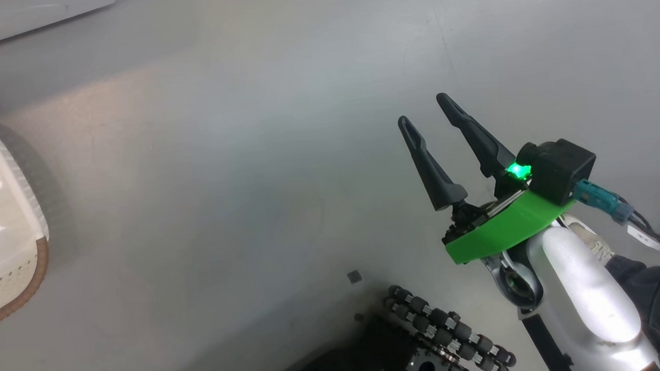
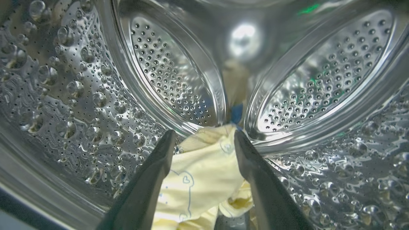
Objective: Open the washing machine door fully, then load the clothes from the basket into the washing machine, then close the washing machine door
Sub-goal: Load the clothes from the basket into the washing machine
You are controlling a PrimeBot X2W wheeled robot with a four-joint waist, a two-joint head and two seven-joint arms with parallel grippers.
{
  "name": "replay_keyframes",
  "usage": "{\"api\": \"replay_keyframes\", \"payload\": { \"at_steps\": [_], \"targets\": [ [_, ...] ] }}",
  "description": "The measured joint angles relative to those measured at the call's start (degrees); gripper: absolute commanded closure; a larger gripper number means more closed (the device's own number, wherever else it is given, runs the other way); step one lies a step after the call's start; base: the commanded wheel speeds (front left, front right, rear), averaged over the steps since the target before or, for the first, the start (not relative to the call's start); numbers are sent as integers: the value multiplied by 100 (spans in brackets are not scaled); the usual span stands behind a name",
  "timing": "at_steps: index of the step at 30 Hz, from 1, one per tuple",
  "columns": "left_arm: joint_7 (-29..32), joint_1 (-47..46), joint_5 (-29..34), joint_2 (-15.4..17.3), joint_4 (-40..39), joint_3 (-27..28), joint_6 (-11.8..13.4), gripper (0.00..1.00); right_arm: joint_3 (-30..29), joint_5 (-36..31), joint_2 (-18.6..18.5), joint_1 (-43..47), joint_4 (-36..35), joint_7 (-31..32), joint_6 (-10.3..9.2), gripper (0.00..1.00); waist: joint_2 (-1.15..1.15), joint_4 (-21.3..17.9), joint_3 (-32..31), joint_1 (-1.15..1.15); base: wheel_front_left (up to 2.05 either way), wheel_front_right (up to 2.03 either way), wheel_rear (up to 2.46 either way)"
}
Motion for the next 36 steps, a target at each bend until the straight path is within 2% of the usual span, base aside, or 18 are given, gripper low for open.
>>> {"api": "replay_keyframes", "payload": {
  "at_steps": [7, 17, 24, 30, 32, 36],
  "targets": [
    [-162, 617, -122, -182, 127, -41, -16, 0, -202, -212, 0, -1, 24, -1, 0, 0, 0, 251, -191, 0, 0, 0, 0],
    [-926, 1973, -334, -813, 354, -105, 82, 0, -565, -523, -42, 76, 108, -1, 0, 0, 0, 756, -725, 0, 0, 0, 0],
    [-1523, 3116, -534, -1446, 327, -121, 142, 0, -976, -657, -127, 483, -16, 143, 0, 0, 0, 1131, -1311, 0, 0, 0, 0],
    [-1976, 4190, -575, -1858, -144, -230, 197, 0, -1357, -773, -238, 908, -311, 432, 0, 0, 0, 1447, -1849, 0, 0, 0, 0],
    [-2104, 4752, -650, -2228, -527, -342, 244, 0, -1627, -823, -263, 1202, -476, 581, 0, 0, 0, 1646, -2089, 0, 0, 0, 0],
    [-2190, 5726, -649, -2555, -1282, -510, 394, 0, -1712, -912, -265, 1590, -695, 850, 0, 0, 0, 1895, -2559, 0, 0, 0, 0]
  ]
}}
